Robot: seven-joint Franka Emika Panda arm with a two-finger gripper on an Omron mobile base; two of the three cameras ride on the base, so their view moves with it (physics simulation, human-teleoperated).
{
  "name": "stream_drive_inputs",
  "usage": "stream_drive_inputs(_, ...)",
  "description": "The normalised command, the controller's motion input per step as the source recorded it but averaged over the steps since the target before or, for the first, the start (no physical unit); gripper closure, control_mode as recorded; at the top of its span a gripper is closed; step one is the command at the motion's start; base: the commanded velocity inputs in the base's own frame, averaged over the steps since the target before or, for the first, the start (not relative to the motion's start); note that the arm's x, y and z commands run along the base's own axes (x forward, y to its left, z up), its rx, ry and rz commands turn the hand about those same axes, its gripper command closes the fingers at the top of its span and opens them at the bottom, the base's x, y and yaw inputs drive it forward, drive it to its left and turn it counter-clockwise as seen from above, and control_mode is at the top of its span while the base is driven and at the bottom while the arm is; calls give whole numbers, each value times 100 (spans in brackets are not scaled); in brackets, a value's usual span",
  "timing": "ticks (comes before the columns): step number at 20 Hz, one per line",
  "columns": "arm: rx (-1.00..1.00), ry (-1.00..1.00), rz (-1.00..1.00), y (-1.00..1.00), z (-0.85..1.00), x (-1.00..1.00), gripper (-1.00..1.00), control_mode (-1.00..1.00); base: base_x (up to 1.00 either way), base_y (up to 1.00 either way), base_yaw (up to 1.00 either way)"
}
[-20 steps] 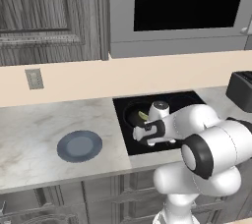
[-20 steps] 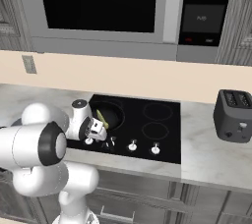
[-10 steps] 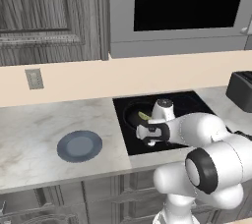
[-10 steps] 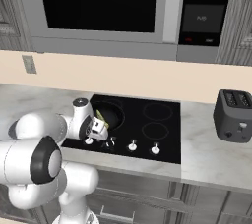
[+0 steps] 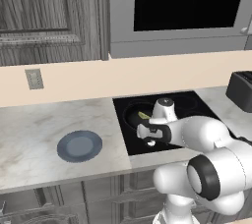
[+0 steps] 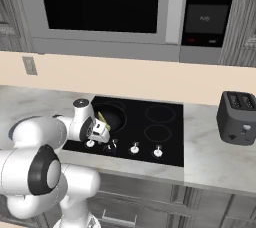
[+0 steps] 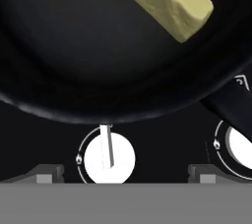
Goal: Pick up the butter stick and place it in the pan. Then turn on the burner for the pan.
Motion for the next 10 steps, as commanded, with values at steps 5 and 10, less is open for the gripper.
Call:
stream_drive_inputs(5, 0, 0, 0, 0, -16, 0, -100, -100, 0, 0, 0)
stream_drive_inputs(10, 0, 0, 0, 7, -20, 0, -100, -100, 0, 0, 0)
